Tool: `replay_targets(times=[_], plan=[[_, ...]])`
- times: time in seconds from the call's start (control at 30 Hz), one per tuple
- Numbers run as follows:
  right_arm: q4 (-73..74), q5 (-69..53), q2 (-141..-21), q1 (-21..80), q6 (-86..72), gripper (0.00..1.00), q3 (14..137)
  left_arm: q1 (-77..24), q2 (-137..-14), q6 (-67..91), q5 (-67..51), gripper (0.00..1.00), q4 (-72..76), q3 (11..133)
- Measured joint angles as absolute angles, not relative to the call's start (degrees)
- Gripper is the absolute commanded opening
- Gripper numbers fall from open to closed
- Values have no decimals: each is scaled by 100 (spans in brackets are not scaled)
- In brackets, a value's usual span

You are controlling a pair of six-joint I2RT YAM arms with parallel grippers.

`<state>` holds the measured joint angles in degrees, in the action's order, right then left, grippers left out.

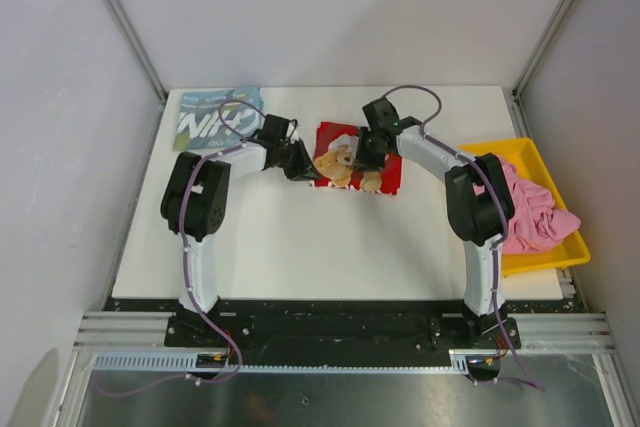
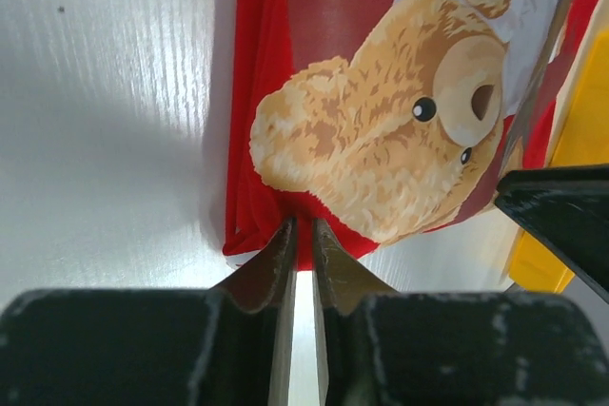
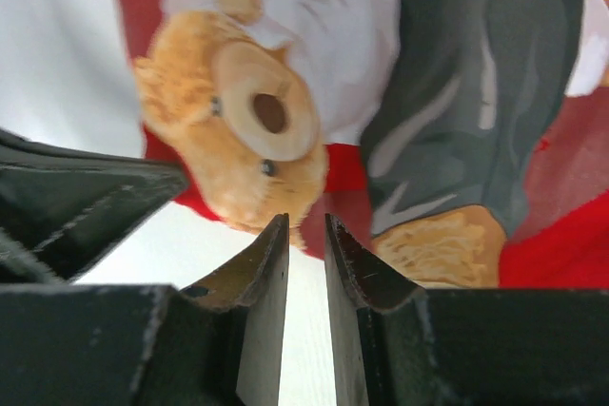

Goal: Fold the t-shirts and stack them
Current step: Smooth out wrinkles on the folded tshirt, then put the neatly folded tshirt into the corner of the board with both arms

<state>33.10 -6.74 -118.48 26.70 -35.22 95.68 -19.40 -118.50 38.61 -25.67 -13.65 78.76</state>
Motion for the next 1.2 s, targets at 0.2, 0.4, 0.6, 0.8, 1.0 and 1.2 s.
replay_targets(times=[0.2, 0.4, 0.6, 0.8, 1.0, 1.2], plan=[[2982, -685, -11738, 2432, -3607, 26, 8377, -1949, -11808, 3857, -2565, 19, -1343, 7701], [2856, -626, -11351, 2126, -3634, 26, 7780, -1872, -11456, 3848, -2567, 23, -1389, 7703], [2803, -631, -11100, 2027, -3618, 26, 7496, -1334, -11246, 3726, -2349, 30, -1420, 8049], [2886, -644, -10516, 1835, -3588, 28, 7349, -687, -11402, 3245, -1253, 32, -1820, 8921], [2888, -663, -9946, 1579, -3507, 29, 7295, -593, -11867, 2792, -266, 33, -2110, 9741], [2939, -722, -9651, 1376, -3470, 30, 7102, -598, -12442, 2510, 296, 33, -2486, 10195]])
